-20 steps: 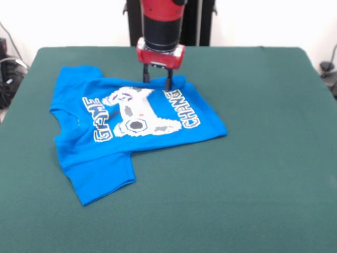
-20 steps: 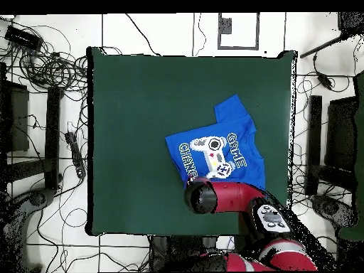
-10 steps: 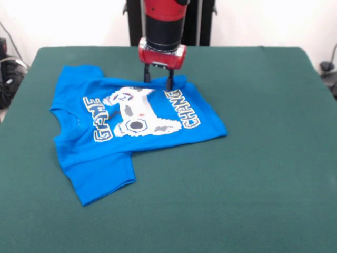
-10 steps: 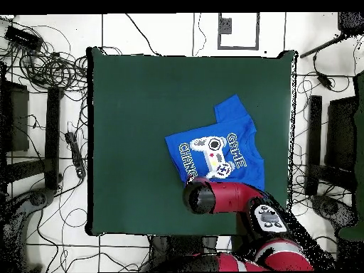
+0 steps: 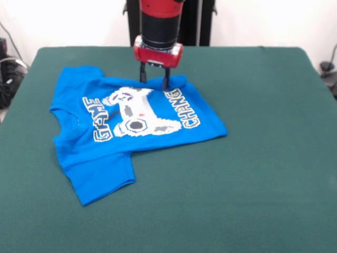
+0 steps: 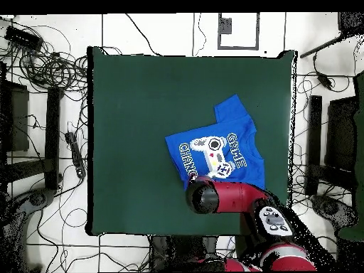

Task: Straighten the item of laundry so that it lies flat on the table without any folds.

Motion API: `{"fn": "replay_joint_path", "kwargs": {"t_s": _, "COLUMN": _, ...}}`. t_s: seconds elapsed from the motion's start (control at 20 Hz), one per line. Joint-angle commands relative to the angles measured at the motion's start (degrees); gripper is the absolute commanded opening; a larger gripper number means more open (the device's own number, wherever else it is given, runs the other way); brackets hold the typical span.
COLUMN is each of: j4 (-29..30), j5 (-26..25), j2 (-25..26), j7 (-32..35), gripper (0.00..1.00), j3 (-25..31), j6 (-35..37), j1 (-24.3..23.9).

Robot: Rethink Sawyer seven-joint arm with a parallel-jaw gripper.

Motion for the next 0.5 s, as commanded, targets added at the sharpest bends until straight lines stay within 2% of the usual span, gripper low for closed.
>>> {"fn": "replay_joint_path", "kwargs": {"t_s": 0.05, "j4": 1.59, "j5": 3.03, "j2": 0.03, "j7": 7.16, "gripper": 1.00, "j3": 4.19, "j6": -0.32, "j1": 0.64}}
{"fn": "replay_joint_path", "kwargs": {"t_s": 0.3, "j4": 2.07, "j5": 3.08, "j2": -0.67, "j7": 7.17, "gripper": 1.00, "j3": 4.14, "j6": 0.04, "j1": 0.67}}
{"fn": "replay_joint_path", "kwargs": {"t_s": 0.5, "j4": 2.96, "j5": 3.28, "j2": -3.33, "j7": 5.93, "gripper": 1.00, "j3": 4.68, "j6": 2.56, "j1": -0.28}}
